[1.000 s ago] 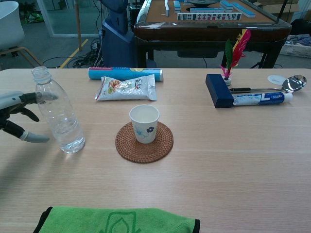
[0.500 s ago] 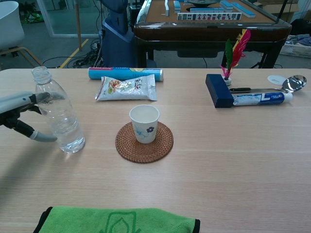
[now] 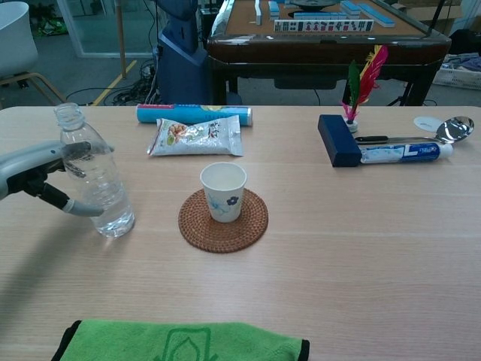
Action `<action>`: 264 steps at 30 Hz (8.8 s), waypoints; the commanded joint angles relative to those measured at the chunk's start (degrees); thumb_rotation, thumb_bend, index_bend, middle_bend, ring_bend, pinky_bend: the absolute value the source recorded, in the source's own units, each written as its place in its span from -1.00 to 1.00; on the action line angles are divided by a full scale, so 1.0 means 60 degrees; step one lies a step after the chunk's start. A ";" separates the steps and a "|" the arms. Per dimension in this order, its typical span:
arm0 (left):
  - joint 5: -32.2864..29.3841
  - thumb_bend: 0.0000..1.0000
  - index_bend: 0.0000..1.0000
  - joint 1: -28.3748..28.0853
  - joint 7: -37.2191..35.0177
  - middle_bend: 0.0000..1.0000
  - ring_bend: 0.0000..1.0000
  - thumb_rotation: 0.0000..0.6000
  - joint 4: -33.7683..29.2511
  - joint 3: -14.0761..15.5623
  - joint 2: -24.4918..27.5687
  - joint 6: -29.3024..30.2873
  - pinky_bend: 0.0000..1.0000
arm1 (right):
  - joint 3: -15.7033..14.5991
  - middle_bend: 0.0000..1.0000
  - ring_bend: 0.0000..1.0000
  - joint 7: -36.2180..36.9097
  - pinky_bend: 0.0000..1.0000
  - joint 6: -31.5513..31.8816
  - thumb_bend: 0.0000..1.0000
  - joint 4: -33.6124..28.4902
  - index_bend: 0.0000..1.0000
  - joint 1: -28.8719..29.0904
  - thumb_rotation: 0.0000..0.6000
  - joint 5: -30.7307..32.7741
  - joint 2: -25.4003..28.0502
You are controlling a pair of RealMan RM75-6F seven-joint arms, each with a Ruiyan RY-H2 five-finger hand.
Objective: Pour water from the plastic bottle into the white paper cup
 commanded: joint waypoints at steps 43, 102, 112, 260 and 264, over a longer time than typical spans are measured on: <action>-0.0403 -0.95 0.07 -0.0151 0.0271 -0.02 -0.30 1.00 0.0376 -0.0293 -0.0811 0.0255 -0.43 | 0.0032 -0.44 -0.54 0.0221 -0.13 0.0123 -0.68 -0.0041 -0.29 -0.0076 1.00 -0.0020 0.0145; -0.2382 -0.95 0.30 -0.1890 1.1139 0.39 -0.20 1.00 -0.0075 -0.0943 -0.2563 0.2664 -0.24 | 0.0052 -0.44 -0.54 0.0588 -0.13 0.0212 -0.68 -0.0045 -0.29 -0.0143 1.00 -0.0093 0.0312; -0.3169 -0.95 0.31 -0.2319 1.2786 0.41 -0.19 1.00 -0.0039 -0.0966 -0.2993 0.3144 -0.22 | 0.0057 -0.44 -0.54 0.0668 -0.13 0.0239 -0.68 -0.0040 -0.29 -0.0159 1.00 -0.0101 0.0348; -0.4335 -0.95 0.43 -0.4193 1.9346 0.57 -0.09 1.00 0.1908 -0.1052 -0.5193 0.5454 -0.17 | 0.0028 -0.44 -0.54 0.1629 -0.13 0.0078 -0.68 0.0138 -0.29 -0.0133 1.00 -0.0158 0.0635; -0.4469 -0.95 0.43 -0.4156 1.9229 0.57 -0.09 1.00 0.1865 -0.1162 -0.5226 0.5338 -0.17 | 0.0023 -0.44 -0.54 0.1586 -0.13 0.0056 -0.68 0.0127 -0.29 -0.0121 1.00 -0.0158 0.0621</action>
